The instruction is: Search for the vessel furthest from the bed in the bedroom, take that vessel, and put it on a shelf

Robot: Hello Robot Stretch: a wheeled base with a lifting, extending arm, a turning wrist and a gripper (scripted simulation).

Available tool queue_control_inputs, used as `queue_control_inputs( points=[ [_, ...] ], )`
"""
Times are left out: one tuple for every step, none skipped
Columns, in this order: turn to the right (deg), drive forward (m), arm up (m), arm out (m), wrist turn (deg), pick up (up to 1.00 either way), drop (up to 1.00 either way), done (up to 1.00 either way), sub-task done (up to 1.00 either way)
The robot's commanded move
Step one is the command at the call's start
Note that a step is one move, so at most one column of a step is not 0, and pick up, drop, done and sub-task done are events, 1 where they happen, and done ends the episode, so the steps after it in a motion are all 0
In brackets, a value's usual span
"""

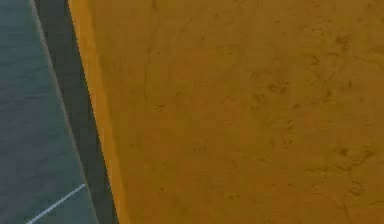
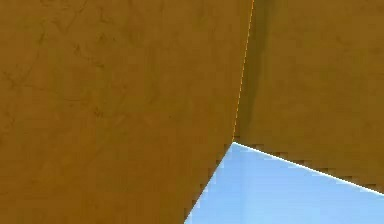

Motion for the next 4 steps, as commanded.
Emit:
queue_control_inputs(
  points=[
    [-45.0, 0.0, 0.0, 0.0, 0.0, 0.0, 0.0, 0.0, 0.0],
    [-45.0, 0.0, 0.0, 0.0, 0.0, 0.0, 0.0, 0.0, 0.0],
    [-45.0, 0.0, 0.0, 0.0, 0.0, 0.0, 0.0, 0.0, 0.0],
    [0.0, 0.6, 0.0, 0.0, 0.0, 0.0, 0.0, 0.0, 0.0]
  ],
)
